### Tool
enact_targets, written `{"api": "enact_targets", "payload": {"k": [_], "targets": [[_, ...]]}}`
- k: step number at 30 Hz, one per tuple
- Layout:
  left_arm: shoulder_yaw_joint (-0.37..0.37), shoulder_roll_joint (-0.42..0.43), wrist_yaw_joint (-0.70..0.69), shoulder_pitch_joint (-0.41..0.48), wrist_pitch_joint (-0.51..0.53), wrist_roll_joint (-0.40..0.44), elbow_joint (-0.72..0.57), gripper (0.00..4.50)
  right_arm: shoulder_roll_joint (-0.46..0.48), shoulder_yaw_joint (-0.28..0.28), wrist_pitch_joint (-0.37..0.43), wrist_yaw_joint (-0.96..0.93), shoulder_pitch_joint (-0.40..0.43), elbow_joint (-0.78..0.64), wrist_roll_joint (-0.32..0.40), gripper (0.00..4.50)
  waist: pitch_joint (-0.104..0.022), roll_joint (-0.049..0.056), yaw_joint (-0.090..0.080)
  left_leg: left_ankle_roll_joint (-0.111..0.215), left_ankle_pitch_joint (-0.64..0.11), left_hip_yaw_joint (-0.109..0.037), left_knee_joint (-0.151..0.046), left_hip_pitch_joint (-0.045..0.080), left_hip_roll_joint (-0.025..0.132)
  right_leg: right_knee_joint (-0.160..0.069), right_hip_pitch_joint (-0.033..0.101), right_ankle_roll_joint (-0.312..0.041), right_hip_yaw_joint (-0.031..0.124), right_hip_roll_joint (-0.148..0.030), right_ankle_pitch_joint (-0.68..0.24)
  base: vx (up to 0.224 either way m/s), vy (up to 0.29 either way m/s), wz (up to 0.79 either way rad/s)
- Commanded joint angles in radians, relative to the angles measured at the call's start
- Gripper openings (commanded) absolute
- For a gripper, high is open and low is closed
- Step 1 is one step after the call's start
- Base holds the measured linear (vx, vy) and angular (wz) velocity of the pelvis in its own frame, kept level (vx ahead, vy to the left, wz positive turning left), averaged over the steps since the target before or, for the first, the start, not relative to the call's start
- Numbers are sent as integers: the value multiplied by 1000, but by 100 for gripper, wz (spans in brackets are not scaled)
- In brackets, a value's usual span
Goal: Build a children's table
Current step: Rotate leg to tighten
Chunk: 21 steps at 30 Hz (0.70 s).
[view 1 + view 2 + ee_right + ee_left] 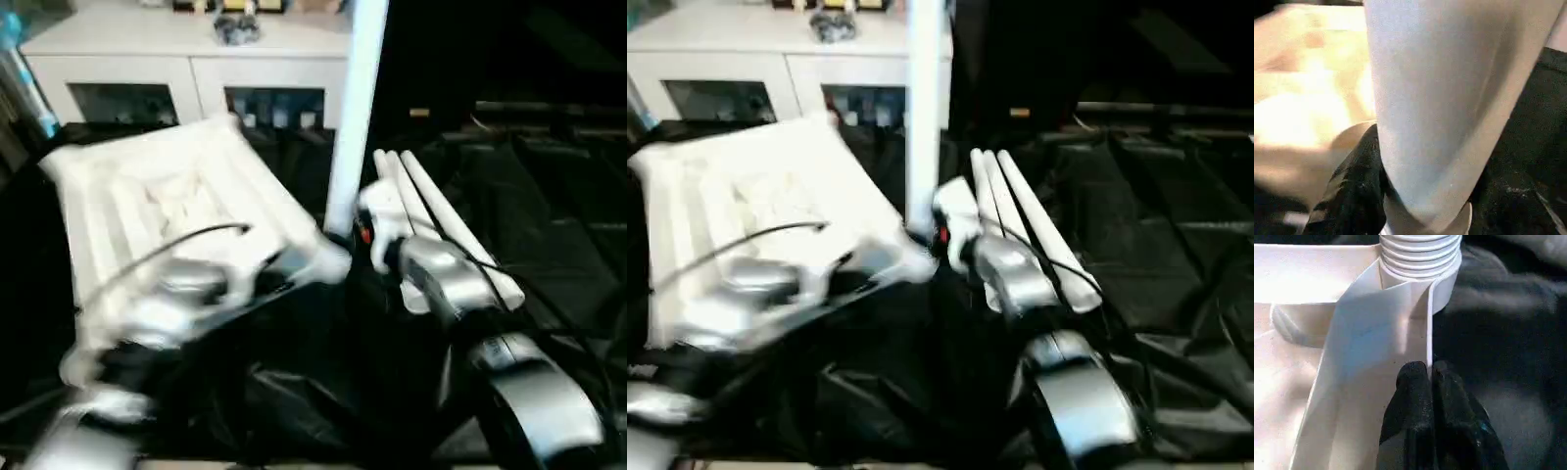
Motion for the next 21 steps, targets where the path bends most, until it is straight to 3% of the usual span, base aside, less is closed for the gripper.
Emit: {"api": "enact_targets", "payload": {"k": [1, 5, 15, 16, 21], "targets": [[-11, -73, 75, -33, 14, -6, -85, 0, 84, 40, 115, -18, 55, 139, -24, 187, -38, 5, -4, -82, -480, -55, -97, 32, 78, -99, 0, -204, 39, -81, -363, 0, 0, 0], [-21, -56, 94, -26, 15, 25, -70, 0, 113, 34, 114, -38, 32, 166, -35, 187, -41, 3, -2, -53, -438, -50, -96, 27, 75, -98, 2, -207, 38, -76, -292, 0, 0, 0], [-26, -29, 111, -22, 62, 44, -108, 0, 150, 1, 110, -34, 2, 201, -37, 187, -38, 4, -5, -64, -469, -53, -102, 29, 76, -104, -2, -186, 39, -79, -351, 0, 0, 0], [-27, -28, 108, -20, 62, 43, -111, 0, 152, -4, 110, -34, 0, 202, -35, 222, -38, 9, -6, -67, -473, -54, -102, 30, 76, -105, -3, -184, 40, -79, -351, 0, 0, 0], [-32, -20, 91, -17, 59, 39, -121, 0, 156, -19, 107, -25, -7, 204, -40, 267, -38, 6, -7, -67, -473, -51, -103, 32, 76, -105, -5, -194, 40, -76, -321, 0, 0, 0]]}}
